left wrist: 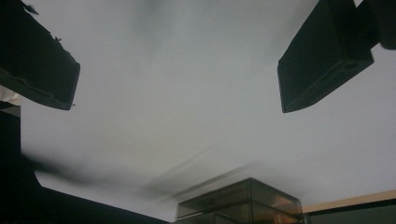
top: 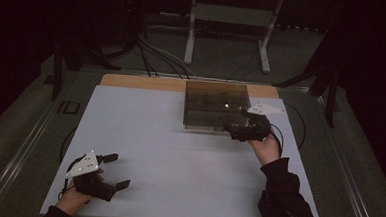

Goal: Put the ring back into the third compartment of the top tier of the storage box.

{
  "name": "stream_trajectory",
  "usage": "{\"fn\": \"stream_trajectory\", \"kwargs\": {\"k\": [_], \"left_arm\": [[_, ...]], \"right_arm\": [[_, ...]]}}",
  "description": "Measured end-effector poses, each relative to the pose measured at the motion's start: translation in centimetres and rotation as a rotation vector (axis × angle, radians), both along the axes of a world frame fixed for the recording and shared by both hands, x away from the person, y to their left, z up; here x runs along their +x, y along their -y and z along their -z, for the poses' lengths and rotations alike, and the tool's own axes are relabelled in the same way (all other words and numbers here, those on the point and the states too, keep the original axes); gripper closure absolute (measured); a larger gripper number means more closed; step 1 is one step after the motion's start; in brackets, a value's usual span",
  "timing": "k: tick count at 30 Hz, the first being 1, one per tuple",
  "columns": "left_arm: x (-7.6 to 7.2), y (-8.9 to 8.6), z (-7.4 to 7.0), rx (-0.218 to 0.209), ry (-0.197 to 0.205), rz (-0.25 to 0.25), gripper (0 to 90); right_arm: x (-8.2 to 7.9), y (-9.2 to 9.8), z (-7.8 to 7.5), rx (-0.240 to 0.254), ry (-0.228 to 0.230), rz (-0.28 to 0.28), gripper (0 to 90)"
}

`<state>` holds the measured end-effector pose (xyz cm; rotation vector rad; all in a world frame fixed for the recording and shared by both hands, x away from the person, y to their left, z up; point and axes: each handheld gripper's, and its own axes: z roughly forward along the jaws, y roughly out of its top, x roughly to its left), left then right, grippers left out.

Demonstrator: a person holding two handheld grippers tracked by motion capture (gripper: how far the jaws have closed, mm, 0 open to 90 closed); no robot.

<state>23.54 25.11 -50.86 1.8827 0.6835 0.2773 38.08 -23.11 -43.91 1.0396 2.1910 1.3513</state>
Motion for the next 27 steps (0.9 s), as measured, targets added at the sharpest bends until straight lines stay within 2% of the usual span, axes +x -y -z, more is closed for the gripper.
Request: {"fn": "stream_trajectory", "kwargs": {"k": [2, 8, 9, 12, 17, 20, 27], "left_arm": [[0.0, 0.0, 0.0, 0.0, 0.0, 0.0, 0.0], [0.0, 0.0, 0.0, -0.001, 0.001, 0.0, 0.0], [0.0, 0.0, 0.0, -0.002, 0.002, 0.0, 0.0], [-0.1, 0.0, 0.0, -0.001, 0.002, 0.001, 0.0], [-0.1, 0.0, 0.0, -0.002, 0.001, 0.001, 0.0], [-0.1, 0.0, 0.0, -0.004, 0.001, 0.001, 0.0], [-0.1, 0.0, 0.0, 0.001, 0.0, 0.002, 0.0]], "right_arm": [[-0.1, -0.2, 0.0, 0.004, -0.001, -0.01, 3.3], [-1.2, -1.3, -0.2, 0.005, 0.032, -0.051, 3.3], [-1.6, -1.6, -0.3, 0.007, 0.035, -0.074, 3.3], [-2.2, -2.1, -0.4, 0.016, 0.04, -0.096, 3.3], [-3.2, -2.9, 0.1, 0.011, 0.03, -0.138, 3.3], [-3.6, -3.0, 0.4, 0.015, 0.023, -0.145, 3.3], [-4.7, -2.9, 1.9, 0.015, -0.002, -0.174, 3.3]]}}
